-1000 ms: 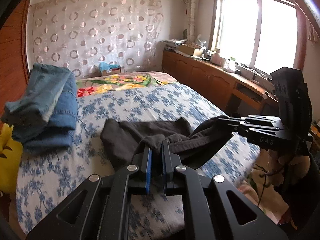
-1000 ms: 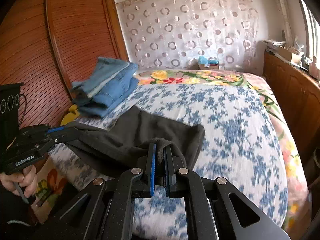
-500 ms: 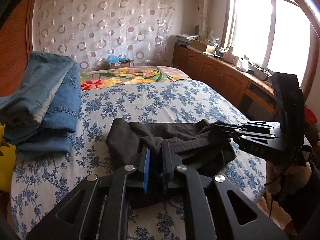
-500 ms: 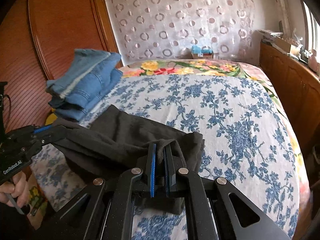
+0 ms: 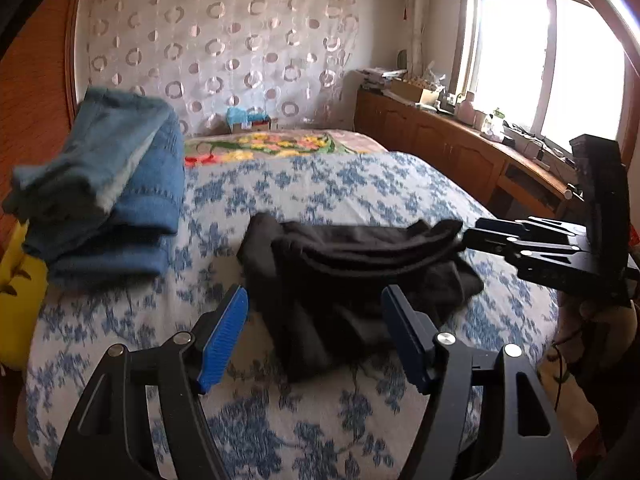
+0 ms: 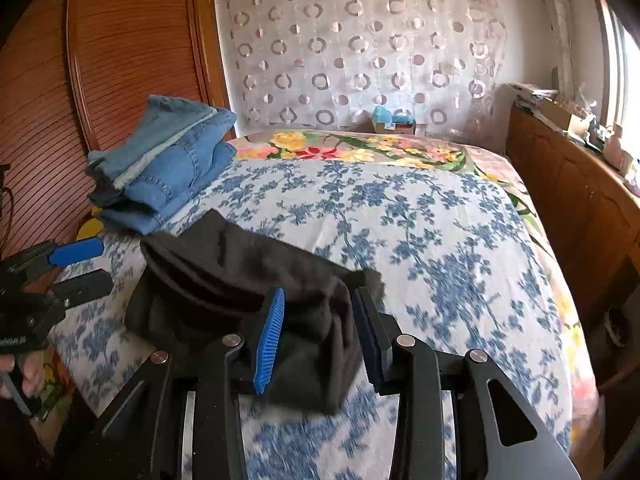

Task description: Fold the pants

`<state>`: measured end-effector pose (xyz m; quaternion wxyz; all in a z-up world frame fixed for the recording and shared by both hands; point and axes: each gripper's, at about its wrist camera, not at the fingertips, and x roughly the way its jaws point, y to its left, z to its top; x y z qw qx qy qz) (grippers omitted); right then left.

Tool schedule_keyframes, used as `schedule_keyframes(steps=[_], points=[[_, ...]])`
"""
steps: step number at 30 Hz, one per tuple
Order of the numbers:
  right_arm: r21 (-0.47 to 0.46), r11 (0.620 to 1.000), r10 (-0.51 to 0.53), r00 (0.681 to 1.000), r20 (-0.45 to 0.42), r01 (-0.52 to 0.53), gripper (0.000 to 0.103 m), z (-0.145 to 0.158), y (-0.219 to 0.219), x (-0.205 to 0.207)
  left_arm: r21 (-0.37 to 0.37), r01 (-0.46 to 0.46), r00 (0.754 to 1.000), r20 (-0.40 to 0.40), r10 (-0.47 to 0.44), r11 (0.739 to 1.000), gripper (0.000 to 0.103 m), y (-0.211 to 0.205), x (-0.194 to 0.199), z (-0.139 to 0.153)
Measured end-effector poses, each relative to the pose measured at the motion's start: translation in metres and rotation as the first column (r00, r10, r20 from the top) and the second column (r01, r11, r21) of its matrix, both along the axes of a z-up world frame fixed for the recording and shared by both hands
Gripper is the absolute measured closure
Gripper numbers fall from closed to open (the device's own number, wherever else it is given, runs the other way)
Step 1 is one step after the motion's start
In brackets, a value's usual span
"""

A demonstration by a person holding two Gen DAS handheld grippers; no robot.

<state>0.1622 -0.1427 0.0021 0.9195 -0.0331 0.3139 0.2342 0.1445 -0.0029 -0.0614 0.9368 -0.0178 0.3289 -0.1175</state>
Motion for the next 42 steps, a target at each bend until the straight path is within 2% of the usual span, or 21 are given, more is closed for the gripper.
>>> schedule_keyframes(steps=[6,8,10,11,14,19,20,23,25,26,28,35,42], points=[[-0.017,0.999,0.045,0.997,-0.064,-0.046,0.066,-0.02,-0.008,-0.016,-0.005,0.009,0.998,-0.056,-0.01,1.0,0.033,0.002,-0.001,-0.022],[-0.032,0.998,0.051,0.995,-0.082,-0.054,0.066,-0.027,-0.008,-0.015,-0.022,0.031,0.996,-0.079,-0.032,0.999,0.044,0.0,0.0,-0.027],[-0.027,0.998,0.053,0.993,-0.102,-0.056,0.065,-0.031,-0.006,-0.012,-0.017,0.042,0.995,-0.089,-0.043,0.999,0.047,-0.003,0.002,-0.03],[-0.022,0.998,0.054,0.992,-0.113,-0.057,0.065,-0.032,-0.005,-0.009,-0.013,0.045,0.995,-0.09,-0.046,0.999,0.053,-0.004,0.002,-0.031],[-0.007,0.998,0.053,0.989,-0.139,-0.055,0.066,-0.034,-0.004,0.001,0.001,0.053,0.993,-0.105,-0.053,0.999,0.058,-0.008,0.006,-0.035],[0.012,0.999,0.053,0.986,-0.157,-0.052,0.066,-0.038,-0.006,0.007,0.021,0.045,0.992,-0.122,-0.042,0.999,0.059,-0.011,0.016,-0.041],[0.012,0.999,0.054,0.986,-0.158,-0.052,0.066,-0.037,-0.006,0.006,0.023,0.045,0.991,-0.125,-0.042,0.999,0.067,-0.011,0.017,-0.042],[0.003,0.998,0.056,0.987,-0.151,-0.056,0.066,-0.037,-0.004,0.006,0.038,0.048,0.991,-0.131,-0.042,0.998,0.085,-0.012,0.018,-0.044],[0.001,0.998,0.067,0.987,-0.144,-0.068,0.083,-0.038,-0.001,0.005,0.035,0.049,0.991,-0.128,-0.044,0.998,0.093,-0.012,0.016,-0.044],[0.003,0.998,0.069,0.988,-0.139,-0.069,0.086,-0.038,-0.001,0.004,0.03,0.043,0.992,-0.121,-0.039,0.999,0.096,-0.009,0.015,-0.042],[0.001,0.998,0.063,0.99,-0.123,-0.063,0.094,-0.036,-0.002,0.001,0.021,0.035,0.993,-0.113,-0.033,0.999,0.097,-0.005,0.011,-0.039],[0.03,0.998,0.059,0.994,-0.092,-0.056,0.095,-0.028,-0.016,-0.014,-0.011,0.029,0.996,-0.089,-0.03,1.0,0.098,0.006,-0.009,-0.029],[0.025,0.997,0.071,0.994,-0.082,-0.069,0.095,-0.027,-0.026,-0.032,-0.033,0.058,0.996,-0.072,-0.06,0.998,0.098,0.0,-0.034,-0.02]])
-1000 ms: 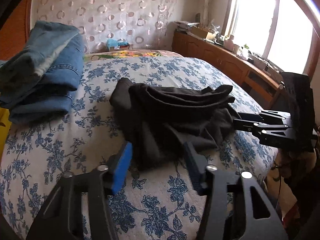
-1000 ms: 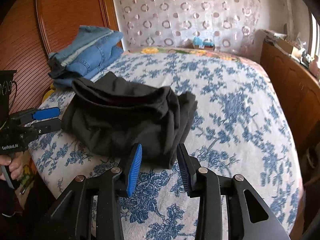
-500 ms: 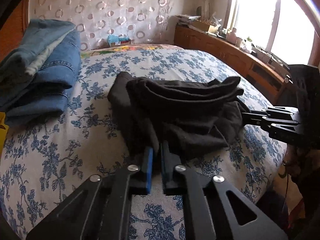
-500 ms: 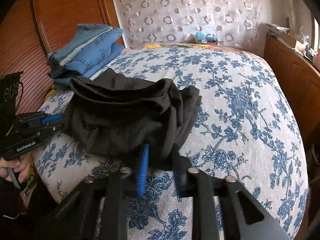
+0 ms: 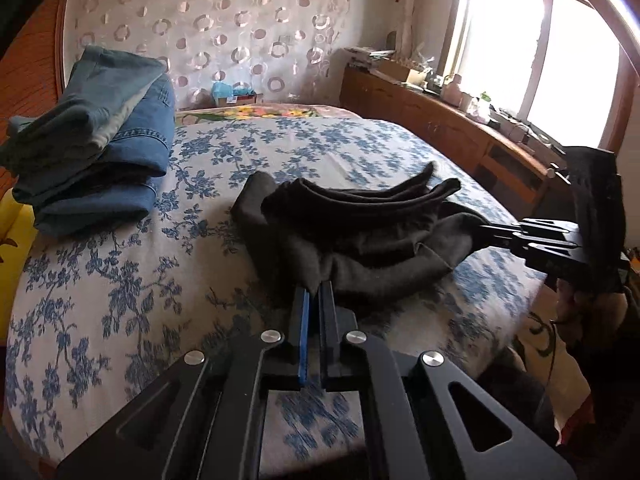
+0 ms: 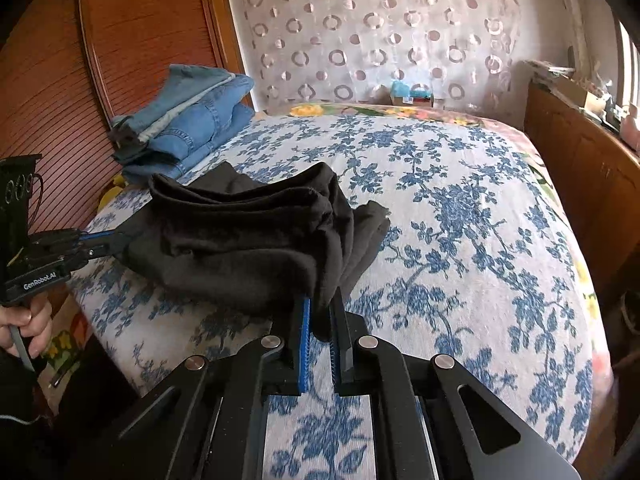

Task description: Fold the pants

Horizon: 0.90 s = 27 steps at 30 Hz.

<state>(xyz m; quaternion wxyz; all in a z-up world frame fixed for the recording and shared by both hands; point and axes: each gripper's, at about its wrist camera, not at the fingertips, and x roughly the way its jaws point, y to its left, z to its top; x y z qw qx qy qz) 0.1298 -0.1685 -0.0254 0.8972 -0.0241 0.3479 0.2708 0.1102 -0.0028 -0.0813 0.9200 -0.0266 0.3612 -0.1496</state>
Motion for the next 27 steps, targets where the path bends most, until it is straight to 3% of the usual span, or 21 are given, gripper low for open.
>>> schedule_keyframes(steps=[10,13,17,27], points=[[-0.003,1.0,0.004,1.0,-0.004,-0.004,0.095,0.003,-0.015,-0.017,0.004,0.006,1.0,-0.015,-0.006,1.0,0.097,-0.015,-0.011,0.001],[-0.013,1.0,-0.002,1.0,0.02,0.002,0.085,0.008,-0.015,-0.021,0.002,0.004,1.0,-0.01,-0.004,1.0,0.082,-0.012,-0.009,0.0],[0.003,1.0,0.011,0.999,0.035,-0.011,0.085,0.013,-0.016,-0.02,0.0,-0.012,1.0,0.01,0.012,1.0,0.059,-0.006,-0.003,0.003],[-0.059,0.997,0.057,0.997,0.049,-0.054,0.07,0.006,0.002,0.015,0.03,-0.008,1.0,0.013,0.007,1.0,0.058,-0.006,0.033,0.005]])
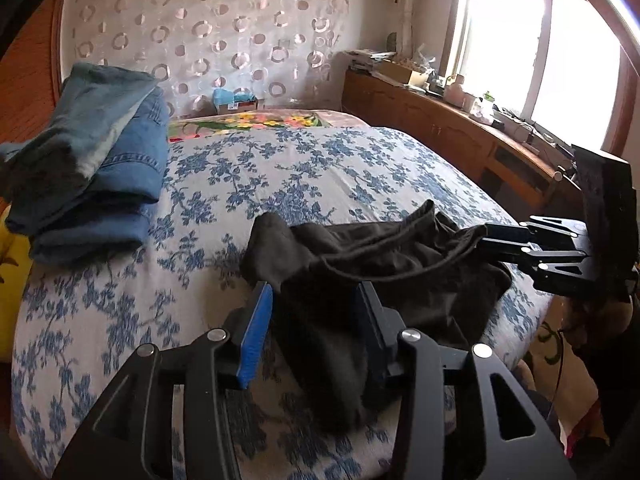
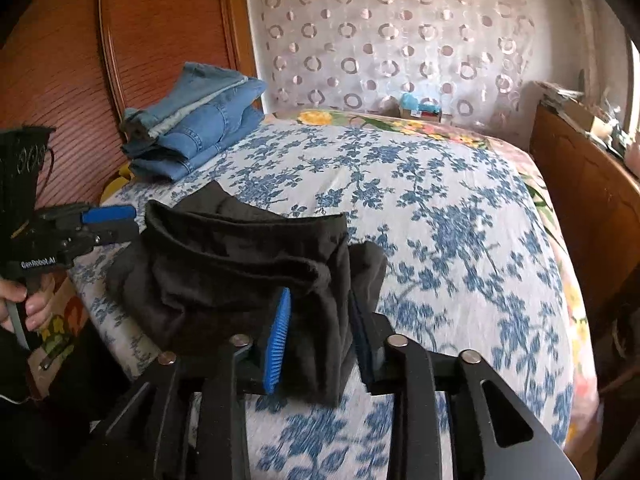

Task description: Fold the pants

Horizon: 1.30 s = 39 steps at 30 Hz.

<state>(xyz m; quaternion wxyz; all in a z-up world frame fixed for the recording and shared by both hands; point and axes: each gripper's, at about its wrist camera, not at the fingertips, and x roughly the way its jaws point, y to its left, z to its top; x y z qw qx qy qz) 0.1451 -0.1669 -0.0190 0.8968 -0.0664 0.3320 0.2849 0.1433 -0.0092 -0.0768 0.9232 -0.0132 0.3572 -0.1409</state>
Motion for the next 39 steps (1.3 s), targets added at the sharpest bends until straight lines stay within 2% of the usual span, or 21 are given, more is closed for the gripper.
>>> schedule_keyframes(steps=[6,13,16,18,19,20,22,25,30,34,39], points=[[-0.062,0.997,0.047,0.999,0.015,-0.046,0.07,0.002,0.02,0.026,-0.014,0.019,1.0,-0.023,-0.019,1.0,0.058,-0.002,0.016,-0.008],[-0.099,0.993,0.059,0.997,-0.047,-0.064,0.07,-0.011,0.039,0.06,-0.021,0.034,0.999,-0.004,-0.034,0.999,0.058,-0.005,0.024,-0.012],[-0.056,0.998,0.02,0.996,-0.087,-0.025,0.07,-0.016,0.035,0.067,-0.057,0.043,0.999,-0.016,-0.044,0.997,0.067,-0.002,0.028,-0.01],[-0.03,0.999,0.018,0.996,-0.086,-0.021,0.07,-0.016,0.032,0.066,-0.043,0.051,0.999,-0.015,-0.051,0.998,0.076,-0.004,0.029,-0.008],[-0.023,1.0,0.016,0.996,-0.085,-0.018,0.081,-0.016,0.031,0.066,-0.038,0.057,0.998,-0.018,-0.057,0.998,0.084,-0.005,0.029,-0.007],[-0.015,1.0,0.02,0.996,-0.085,-0.021,0.086,-0.015,0.029,0.065,-0.037,0.061,0.998,-0.017,-0.062,0.997,0.088,-0.005,0.03,-0.006],[-0.003,1.0,0.03,0.997,-0.072,-0.031,0.093,-0.011,0.029,0.062,-0.039,0.061,0.998,-0.003,-0.061,0.997,0.09,-0.006,0.029,0.0],[0.018,1.0,0.017,1.0,-0.021,-0.016,0.096,-0.001,0.027,0.053,-0.052,0.051,0.998,0.037,-0.049,0.997,0.091,-0.006,0.027,0.018],[0.04,0.998,-0.042,0.997,0.061,0.04,0.096,0.017,0.025,0.043,-0.02,0.044,0.996,0.08,-0.042,0.999,0.091,-0.01,0.034,0.039],[0.006,0.996,-0.084,0.996,0.016,0.083,0.096,0.007,0.028,0.052,0.003,0.032,0.998,0.062,-0.032,0.999,0.09,-0.013,0.045,0.036],[-0.021,0.994,-0.105,0.994,-0.029,0.104,0.096,-0.001,0.039,0.064,0.02,0.013,0.999,0.04,-0.014,1.0,0.079,-0.014,0.043,0.025]])
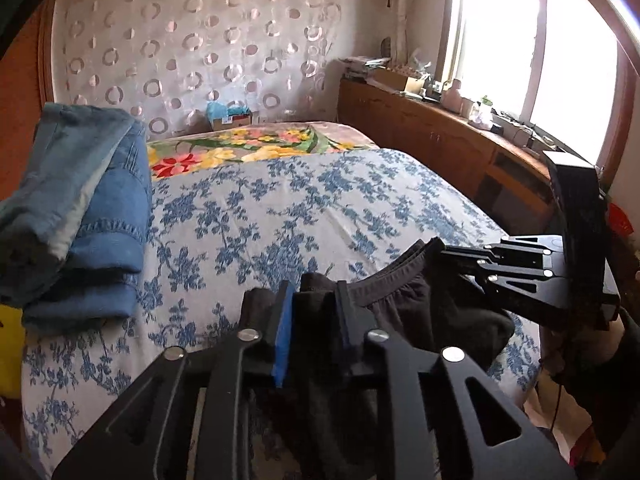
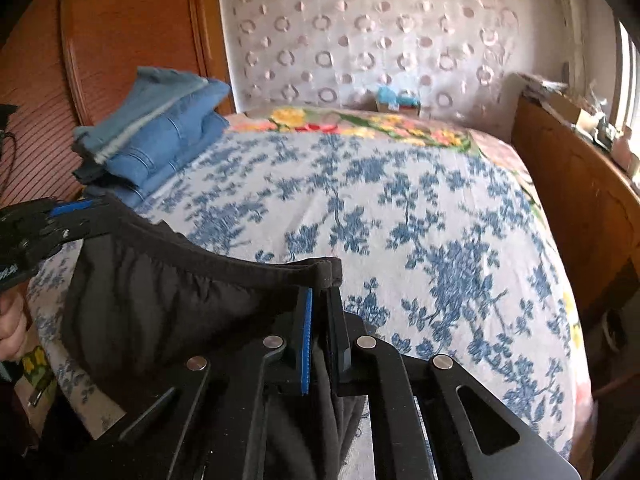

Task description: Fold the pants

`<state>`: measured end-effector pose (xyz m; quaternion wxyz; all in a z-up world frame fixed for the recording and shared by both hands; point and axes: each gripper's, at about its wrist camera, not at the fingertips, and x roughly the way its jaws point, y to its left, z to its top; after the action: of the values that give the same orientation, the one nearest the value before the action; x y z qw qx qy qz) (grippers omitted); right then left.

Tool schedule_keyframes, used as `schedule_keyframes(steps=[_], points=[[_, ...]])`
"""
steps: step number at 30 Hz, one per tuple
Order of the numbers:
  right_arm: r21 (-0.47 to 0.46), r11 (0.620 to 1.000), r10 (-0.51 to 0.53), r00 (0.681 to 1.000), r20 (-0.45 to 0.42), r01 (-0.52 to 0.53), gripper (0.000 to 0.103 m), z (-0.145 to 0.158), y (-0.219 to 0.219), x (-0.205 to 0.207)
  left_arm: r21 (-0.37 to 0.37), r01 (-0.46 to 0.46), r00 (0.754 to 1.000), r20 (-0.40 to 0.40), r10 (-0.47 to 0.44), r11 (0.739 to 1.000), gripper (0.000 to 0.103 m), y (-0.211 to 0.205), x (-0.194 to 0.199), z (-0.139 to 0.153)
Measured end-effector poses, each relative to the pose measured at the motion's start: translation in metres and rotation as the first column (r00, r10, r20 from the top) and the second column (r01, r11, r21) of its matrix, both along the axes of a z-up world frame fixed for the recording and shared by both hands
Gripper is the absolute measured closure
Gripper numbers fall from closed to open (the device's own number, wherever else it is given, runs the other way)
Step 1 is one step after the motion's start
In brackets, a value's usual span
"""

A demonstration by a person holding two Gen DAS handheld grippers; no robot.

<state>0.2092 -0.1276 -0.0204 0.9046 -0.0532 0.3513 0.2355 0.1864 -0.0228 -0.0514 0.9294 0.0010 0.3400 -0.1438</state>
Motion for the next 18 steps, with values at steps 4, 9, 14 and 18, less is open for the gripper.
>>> schedule_keyframes(steps=[4,9,14,18], points=[[-0.002,1.0,-0.003,1.0,-0.005,0.003,0.096,0.003,0.001,0.002,-0.009,0.008,1.0,0.026,-0.008,1.0,0.055,0.003,-0.009,0.001],[0.026,1.0,-0.008,1.0,0.001,0.008,0.089,0.01,-0.006,-0.005,-0.021,0.011,0.999,0.03,-0.011,1.0,0.03,0.006,-0.021,0.001],[0.027,1.0,0.011,0.999,0.034,-0.011,0.078,0.014,-0.012,-0.023,-0.011,0.0,1.0,0.008,0.0,1.0,0.027,0.005,-0.031,-0.011],[0.033,0.999,0.022,0.999,0.044,-0.023,0.073,0.014,-0.019,-0.042,-0.006,-0.014,1.0,-0.021,0.013,1.0,0.027,0.005,-0.037,-0.024]])
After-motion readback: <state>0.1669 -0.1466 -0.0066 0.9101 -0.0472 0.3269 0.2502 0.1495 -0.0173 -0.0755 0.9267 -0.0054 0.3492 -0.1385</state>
